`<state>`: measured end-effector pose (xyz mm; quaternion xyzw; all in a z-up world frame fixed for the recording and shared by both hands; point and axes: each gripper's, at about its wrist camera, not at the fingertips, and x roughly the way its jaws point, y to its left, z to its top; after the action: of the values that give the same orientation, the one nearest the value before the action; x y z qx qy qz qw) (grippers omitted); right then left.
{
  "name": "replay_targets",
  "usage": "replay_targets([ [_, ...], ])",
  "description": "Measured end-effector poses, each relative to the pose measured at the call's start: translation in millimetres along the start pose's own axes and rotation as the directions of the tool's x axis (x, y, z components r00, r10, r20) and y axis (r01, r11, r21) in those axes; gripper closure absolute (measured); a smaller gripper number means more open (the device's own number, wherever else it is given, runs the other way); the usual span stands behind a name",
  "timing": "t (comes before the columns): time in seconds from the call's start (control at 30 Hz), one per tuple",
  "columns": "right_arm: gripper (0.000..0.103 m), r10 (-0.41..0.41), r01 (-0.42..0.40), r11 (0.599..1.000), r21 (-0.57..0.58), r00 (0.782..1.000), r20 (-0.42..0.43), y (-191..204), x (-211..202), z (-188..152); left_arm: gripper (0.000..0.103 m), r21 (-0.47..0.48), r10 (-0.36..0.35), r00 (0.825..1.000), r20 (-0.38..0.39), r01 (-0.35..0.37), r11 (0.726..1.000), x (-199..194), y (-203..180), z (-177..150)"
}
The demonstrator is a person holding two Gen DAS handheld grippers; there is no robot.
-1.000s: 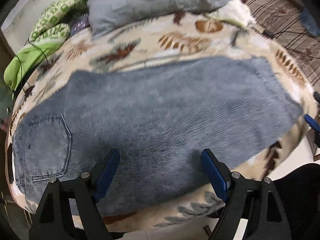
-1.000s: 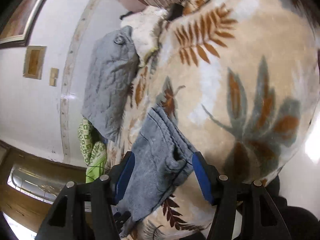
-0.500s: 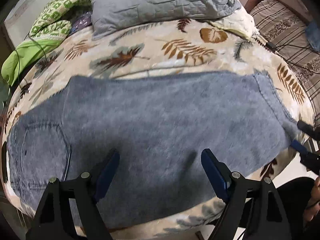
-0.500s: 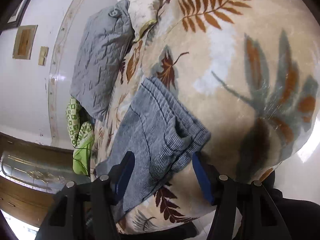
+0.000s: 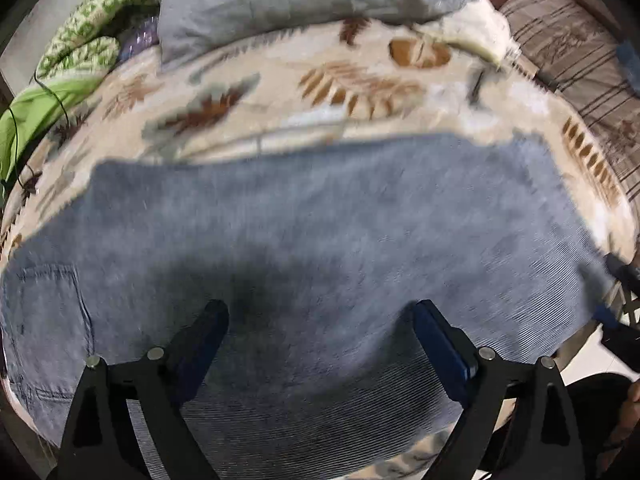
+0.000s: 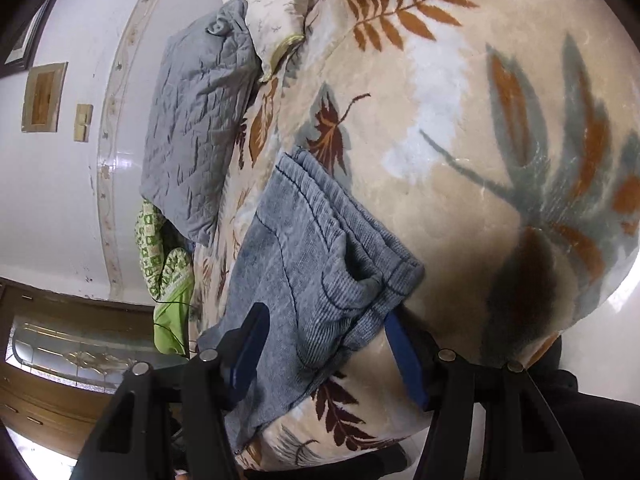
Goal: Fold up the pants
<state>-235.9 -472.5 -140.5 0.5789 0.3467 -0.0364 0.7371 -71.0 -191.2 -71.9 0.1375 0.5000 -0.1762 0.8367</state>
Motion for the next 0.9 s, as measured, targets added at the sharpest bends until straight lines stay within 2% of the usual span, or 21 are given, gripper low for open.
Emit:
replay_targets([
  [0.1,0.038,0.012,-0.012,1.000,0.013,1.000,0.017,-0.8,2.4,1.1,0.009,0.039,-0.025,0.998,0.056,0.023,0.999,-11.6,-13.6,11.2],
  [0.2,0.038,0.012,-0.012,1.000,0.014,0.999,0.038,0.4,2.6,1.0,0.009,0.048,-0.013,0.999,0.043,0.011,0.999,-2.5,-25.2,18.6],
  [0.3,0.038,0.030,-0.032,0.999,0.038,0.998,0.052,-4.4,-3.6,0.0,0.009,0.074,0.015,0.999,-0.030,-0.013,0.997,26.0,-32.5,18.4],
  [0.33,0.038,0.029,-0.032,0.999,0.042,0.998,0.056,-5.4,-6.1,-0.5,0.005,0.080,0.022,0.999,-0.047,-0.018,0.997,34.5,-32.6,16.8],
  [0.37,0.038,0.017,-0.019,0.999,0.042,0.998,0.069,-6.0,-9.9,-1.2,0.004,0.059,0.016,1.000,-0.021,-0.015,0.998,32.4,-29.0,16.4],
  [0.47,0.038,-0.044,0.042,0.999,0.018,0.991,0.127,-3.7,-23.0,-4.2,0.004,0.050,0.014,1.000,-0.022,-0.013,0.999,25.0,-28.7,20.9],
  [0.57,0.038,-0.066,0.065,0.998,0.017,0.990,0.128,-4.7,-22.4,-0.9,0.004,0.059,-0.006,0.998,0.055,0.003,0.998,10.6,-36.1,28.1],
  [0.63,0.038,-0.064,0.060,0.998,0.032,0.991,0.114,-6.8,-17.4,1.3,0.004,0.065,-0.046,0.997,0.063,0.042,0.997,9.5,-43.8,33.9],
  [0.67,0.038,-0.063,0.060,0.998,0.030,0.991,0.114,-6.2,-15.7,2.3,0.004,0.077,-0.049,0.997,0.053,0.045,0.996,13.9,-49.0,36.6],
  [0.73,0.031,-0.058,0.057,0.998,0.014,0.992,0.111,-3.0,-11.0,3.5,0.004,0.100,-0.026,1.000,0.011,0.025,0.995,28.7,-59.1,37.4],
  [0.8,0.029,-0.051,0.051,0.999,0.002,0.992,0.117,0.6,-7.2,3.3,0.004,0.121,-0.036,0.999,-0.040,0.040,0.992,47.3,-68.6,33.8],
  [0.87,0.029,-0.050,0.051,0.999,-0.007,0.992,0.116,2.6,-4.5,3.9,0.002,0.126,-0.046,0.999,-0.008,0.046,0.991,45.4,-67.9,32.4],
  [0.9,0.029,-0.043,0.045,0.999,-0.009,0.992,0.118,3.5,-3.9,4.2,0.003,0.117,-0.063,0.998,-0.023,0.065,0.991,44.3,-65.3,32.7],
])
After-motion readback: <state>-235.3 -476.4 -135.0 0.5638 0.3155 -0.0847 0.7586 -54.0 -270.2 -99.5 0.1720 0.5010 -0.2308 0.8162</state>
